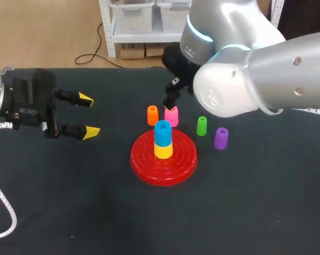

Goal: Pick up and stack the cylinders on the red base in this order: pink,purple,orange,green

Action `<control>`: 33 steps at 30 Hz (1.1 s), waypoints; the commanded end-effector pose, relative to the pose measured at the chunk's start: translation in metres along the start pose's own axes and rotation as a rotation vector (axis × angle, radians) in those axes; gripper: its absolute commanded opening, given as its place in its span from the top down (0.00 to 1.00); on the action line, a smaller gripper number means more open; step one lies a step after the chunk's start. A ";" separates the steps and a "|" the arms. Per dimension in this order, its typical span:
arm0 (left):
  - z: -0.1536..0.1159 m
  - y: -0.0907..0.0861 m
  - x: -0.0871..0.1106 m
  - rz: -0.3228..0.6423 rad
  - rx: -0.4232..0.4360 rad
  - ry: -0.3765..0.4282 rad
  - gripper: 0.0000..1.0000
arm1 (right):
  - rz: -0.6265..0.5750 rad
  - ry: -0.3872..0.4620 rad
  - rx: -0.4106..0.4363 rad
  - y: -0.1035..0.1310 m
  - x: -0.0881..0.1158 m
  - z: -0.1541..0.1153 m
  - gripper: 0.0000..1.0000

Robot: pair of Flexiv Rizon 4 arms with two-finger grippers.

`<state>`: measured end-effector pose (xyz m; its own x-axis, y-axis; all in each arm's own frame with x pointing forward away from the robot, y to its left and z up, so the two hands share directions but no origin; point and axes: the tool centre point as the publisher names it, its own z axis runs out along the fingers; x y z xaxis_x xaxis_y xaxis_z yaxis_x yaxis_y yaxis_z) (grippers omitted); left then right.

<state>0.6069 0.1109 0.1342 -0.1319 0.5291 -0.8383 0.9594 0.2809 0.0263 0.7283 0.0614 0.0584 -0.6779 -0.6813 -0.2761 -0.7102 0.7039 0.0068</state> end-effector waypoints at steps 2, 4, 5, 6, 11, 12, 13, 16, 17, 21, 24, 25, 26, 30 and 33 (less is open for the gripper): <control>0.000 0.000 0.002 0.003 -0.003 -0.006 0.00 | -0.004 0.013 0.009 0.001 0.002 0.005 0.00; 0.000 0.000 0.002 0.003 -0.003 -0.006 0.00 | -0.009 0.022 0.018 0.002 0.003 0.007 0.00; 0.000 0.000 0.002 0.003 -0.003 -0.006 0.00 | -0.009 0.021 0.017 0.002 0.003 0.009 0.00; 0.000 0.000 0.002 0.003 -0.003 -0.006 0.00 | -0.012 0.031 0.021 0.002 0.003 0.011 0.00; 0.000 0.000 0.002 0.003 -0.003 -0.006 0.00 | -0.010 0.048 0.022 0.005 0.002 0.015 0.00; 0.000 0.000 0.002 0.003 -0.003 -0.006 0.00 | -0.013 0.052 0.024 0.006 0.001 0.016 0.00; 0.000 0.000 0.002 0.003 -0.003 -0.006 0.00 | -0.014 0.053 0.026 0.006 0.001 0.017 0.00; 0.000 0.000 0.002 0.003 -0.003 -0.006 0.00 | -0.029 0.064 0.036 0.007 -0.002 0.021 0.00; 0.000 0.000 0.002 0.003 -0.003 -0.006 0.00 | -0.029 0.064 0.035 0.007 -0.002 0.021 0.00; 0.000 0.000 0.002 0.003 -0.003 -0.006 0.00 | -0.037 0.083 0.038 0.005 -0.002 0.025 0.00; 0.000 0.000 0.002 0.003 -0.003 -0.006 0.00 | -0.038 0.089 0.037 0.006 -0.003 0.028 0.00; 0.000 0.000 0.002 0.003 -0.003 -0.006 0.00 | -0.039 0.089 0.037 0.006 -0.004 0.029 0.00; 0.000 0.000 0.002 0.003 -0.003 -0.006 0.00 | -0.036 0.095 0.038 0.007 -0.004 0.031 0.00; 0.000 0.000 0.002 0.003 -0.003 -0.006 0.00 | -0.036 0.096 0.036 0.008 -0.005 0.032 0.00; 0.000 0.000 0.002 0.003 -0.003 -0.006 0.00 | -0.033 0.096 0.034 0.009 -0.007 0.034 0.00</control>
<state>0.6069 0.1109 0.1342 -0.1318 0.5291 -0.8383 0.9594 0.2809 0.0264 0.7312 0.0770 0.0283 -0.6688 -0.7199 -0.1854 -0.7275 0.6851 -0.0358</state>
